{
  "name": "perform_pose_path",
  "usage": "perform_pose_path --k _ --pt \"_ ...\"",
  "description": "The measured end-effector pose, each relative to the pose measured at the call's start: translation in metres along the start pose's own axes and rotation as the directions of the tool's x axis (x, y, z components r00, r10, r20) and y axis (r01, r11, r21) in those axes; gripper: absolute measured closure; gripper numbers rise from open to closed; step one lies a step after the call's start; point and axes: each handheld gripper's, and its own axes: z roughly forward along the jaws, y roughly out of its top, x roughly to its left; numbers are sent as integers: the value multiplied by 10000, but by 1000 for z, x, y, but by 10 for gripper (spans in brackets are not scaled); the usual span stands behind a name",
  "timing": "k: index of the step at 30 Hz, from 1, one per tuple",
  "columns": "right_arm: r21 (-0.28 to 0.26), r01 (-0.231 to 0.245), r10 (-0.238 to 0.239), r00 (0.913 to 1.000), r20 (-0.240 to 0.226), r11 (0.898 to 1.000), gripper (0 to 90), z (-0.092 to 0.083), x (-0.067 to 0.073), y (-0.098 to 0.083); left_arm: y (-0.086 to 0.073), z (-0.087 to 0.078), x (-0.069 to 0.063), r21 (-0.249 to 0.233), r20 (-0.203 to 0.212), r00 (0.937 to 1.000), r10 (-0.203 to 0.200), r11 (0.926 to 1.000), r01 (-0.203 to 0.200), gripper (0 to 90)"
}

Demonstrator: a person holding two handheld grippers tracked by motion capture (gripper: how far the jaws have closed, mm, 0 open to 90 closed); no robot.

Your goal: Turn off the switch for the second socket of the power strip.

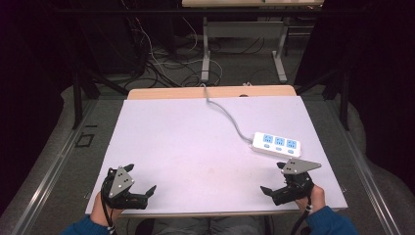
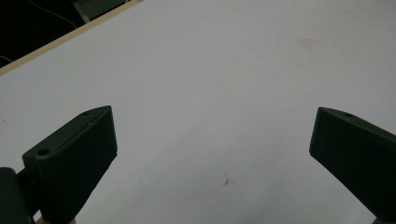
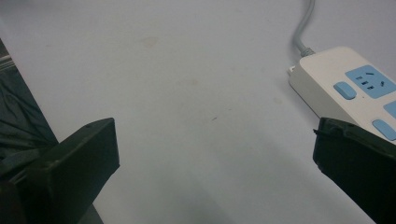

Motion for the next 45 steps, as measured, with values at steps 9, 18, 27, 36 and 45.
perform_pose_path --k 9,18,27,36,45 --pt "-102 -147 147 9999 22 9998 0 0 0 -1 0 1 0 74 50 10000 17 10000 -18 10" --pt "-113 -195 197 9996 195 9997 0 -1 -1 1 0 0 0 77 26 10000 86 9999 -87 10" --pt "-185 -293 301 9985 465 9994 1 0 -5 2 0 1 0 87 72 10000 58 9999 -59 10" --pt "-77 -439 442 9979 463 9990 4 2 -9 4 0 1 0 87 72 10000 45 10000 -46 10" --pt "15 -655 653 9967 477 9979 7 6 -16 5 0 2 0 71 78 9999 78 9999 -79 10"
